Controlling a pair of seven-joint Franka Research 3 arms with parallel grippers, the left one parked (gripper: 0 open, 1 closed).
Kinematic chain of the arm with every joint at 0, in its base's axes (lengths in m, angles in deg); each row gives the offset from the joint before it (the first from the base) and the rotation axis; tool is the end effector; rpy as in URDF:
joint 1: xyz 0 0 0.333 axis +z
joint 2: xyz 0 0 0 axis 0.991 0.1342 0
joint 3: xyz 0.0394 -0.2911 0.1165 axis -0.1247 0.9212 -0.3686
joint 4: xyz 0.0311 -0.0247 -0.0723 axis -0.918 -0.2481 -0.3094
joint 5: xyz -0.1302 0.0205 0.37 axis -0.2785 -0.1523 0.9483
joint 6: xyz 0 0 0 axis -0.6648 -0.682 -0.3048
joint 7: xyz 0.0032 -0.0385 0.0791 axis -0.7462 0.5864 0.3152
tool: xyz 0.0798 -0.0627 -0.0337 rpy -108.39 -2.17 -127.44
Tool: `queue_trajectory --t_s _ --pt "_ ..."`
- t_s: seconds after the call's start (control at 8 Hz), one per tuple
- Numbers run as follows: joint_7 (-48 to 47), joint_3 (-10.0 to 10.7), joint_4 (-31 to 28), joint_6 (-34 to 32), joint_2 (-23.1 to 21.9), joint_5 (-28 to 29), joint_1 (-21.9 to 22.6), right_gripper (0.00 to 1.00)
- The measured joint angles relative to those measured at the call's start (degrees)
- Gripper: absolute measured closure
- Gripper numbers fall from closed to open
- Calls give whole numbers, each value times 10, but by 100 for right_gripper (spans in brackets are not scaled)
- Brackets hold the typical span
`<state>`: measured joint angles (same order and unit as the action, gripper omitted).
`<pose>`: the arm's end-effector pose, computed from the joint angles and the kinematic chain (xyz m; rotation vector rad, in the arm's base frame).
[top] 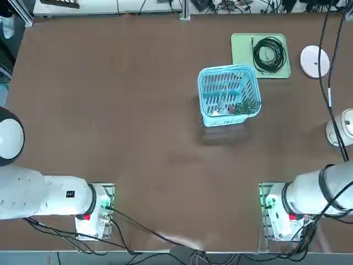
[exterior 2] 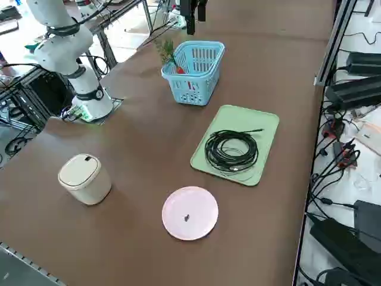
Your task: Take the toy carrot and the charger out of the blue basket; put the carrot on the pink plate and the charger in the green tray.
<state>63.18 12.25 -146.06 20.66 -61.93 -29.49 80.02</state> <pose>0.5800 0.0449 0.6114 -3.1385 0.0251 0.0974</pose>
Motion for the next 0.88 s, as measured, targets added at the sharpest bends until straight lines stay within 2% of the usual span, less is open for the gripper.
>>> queue_trajectory --t_s 0.5,0.88 --pt "1 0 -2 -2 3 0 -2 0" --pt "1 -7 -11 -8 31 3 6 0"
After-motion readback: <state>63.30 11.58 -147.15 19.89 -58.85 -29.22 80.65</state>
